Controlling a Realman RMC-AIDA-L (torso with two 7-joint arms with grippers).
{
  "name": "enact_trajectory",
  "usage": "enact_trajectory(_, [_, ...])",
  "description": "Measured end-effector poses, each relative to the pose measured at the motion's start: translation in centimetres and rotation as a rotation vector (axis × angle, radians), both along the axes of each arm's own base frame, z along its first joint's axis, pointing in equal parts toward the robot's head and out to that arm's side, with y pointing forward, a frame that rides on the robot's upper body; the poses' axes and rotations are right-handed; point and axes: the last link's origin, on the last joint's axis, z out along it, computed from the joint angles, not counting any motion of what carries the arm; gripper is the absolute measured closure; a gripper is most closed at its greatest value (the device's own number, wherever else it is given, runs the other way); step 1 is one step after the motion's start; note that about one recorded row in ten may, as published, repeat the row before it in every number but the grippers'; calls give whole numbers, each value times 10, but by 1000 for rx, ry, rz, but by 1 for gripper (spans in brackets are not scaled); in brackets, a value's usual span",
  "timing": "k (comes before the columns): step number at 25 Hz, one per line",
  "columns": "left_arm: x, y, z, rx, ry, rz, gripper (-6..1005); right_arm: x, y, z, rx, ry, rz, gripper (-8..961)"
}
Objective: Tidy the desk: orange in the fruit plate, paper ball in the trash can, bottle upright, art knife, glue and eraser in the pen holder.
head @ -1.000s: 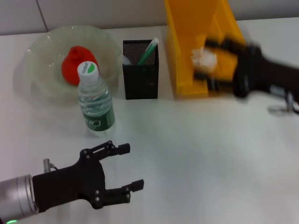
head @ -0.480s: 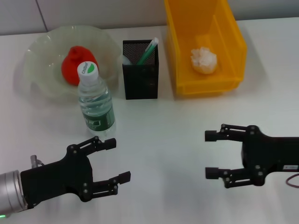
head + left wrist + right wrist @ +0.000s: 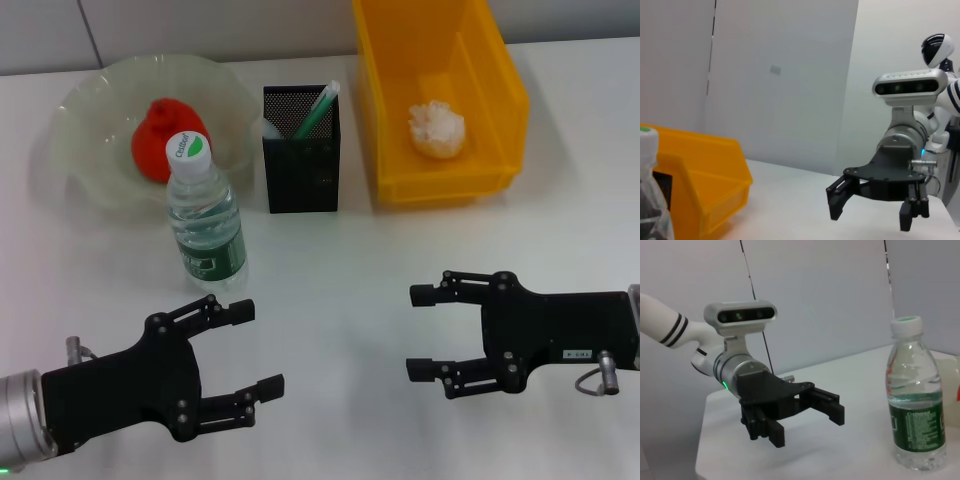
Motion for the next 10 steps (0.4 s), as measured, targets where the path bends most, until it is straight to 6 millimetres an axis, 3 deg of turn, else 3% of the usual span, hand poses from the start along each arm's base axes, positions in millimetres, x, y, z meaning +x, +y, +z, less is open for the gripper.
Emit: enact_trajectory(10, [2,1,-1,5,-8,1,152,-2,4,-5,8,-10,-1,115])
